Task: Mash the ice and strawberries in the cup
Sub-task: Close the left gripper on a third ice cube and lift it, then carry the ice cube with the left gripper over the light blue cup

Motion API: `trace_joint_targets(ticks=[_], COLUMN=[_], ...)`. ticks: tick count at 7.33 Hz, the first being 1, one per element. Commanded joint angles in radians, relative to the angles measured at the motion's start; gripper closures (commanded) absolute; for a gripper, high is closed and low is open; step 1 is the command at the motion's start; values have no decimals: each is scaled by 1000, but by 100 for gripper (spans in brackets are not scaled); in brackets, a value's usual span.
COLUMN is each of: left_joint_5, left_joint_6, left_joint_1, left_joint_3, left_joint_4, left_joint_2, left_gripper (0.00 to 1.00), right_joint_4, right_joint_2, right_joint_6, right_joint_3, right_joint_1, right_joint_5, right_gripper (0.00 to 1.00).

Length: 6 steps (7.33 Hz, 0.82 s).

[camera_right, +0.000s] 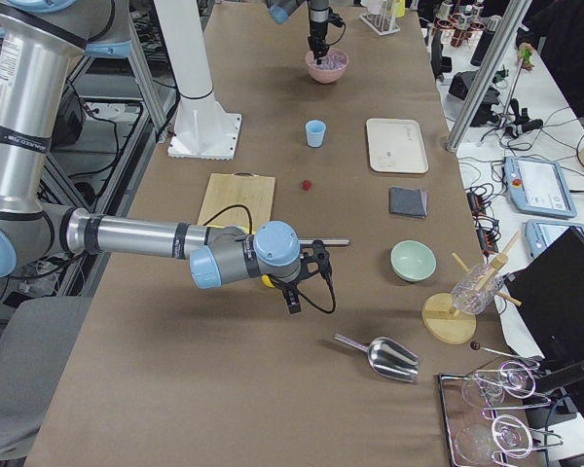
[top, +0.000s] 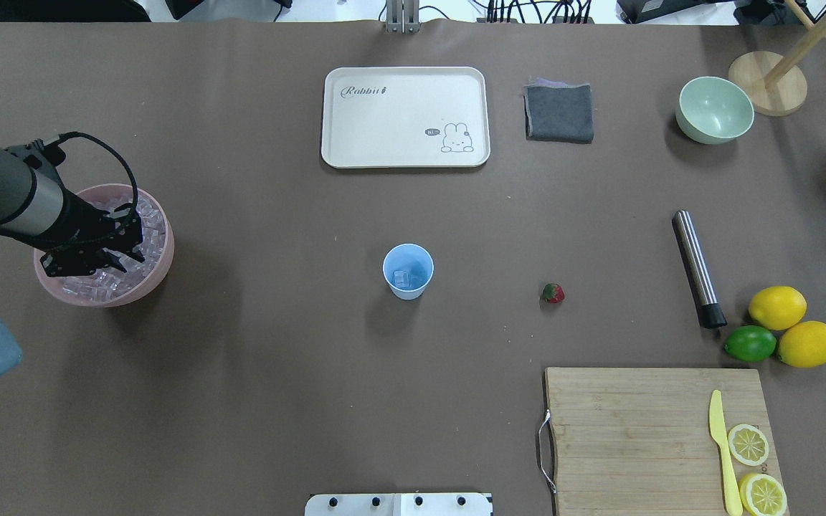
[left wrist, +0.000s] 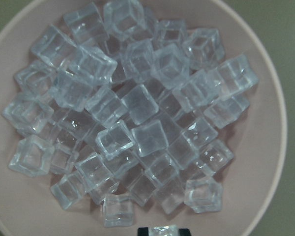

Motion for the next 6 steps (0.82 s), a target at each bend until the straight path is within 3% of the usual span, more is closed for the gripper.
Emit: trace_joint_targets(ticks=[1,2,4,6], left_joint_5=[-33,-27,-3,146], left_joint_6=[-4,-14,-76,-82], left_joint_1=[-27,-15,60,191], left_joint_3=[21,66,138,220], left_joint_4=[139,240,263,258], left_joint_2=[-192,-342,-475,-575], left_gripper=[100,100,100,100], right_joint_4=[-1,-1,-1,1], right_joint_2=[0,0,2,2], right_joint_6=[0,0,0,0], right_joint_3=[0,0,0,0], right_joint_1=[0,0,0,-2], right_joint_5=[0,2,0,0], right_gripper=[0,0,0,0])
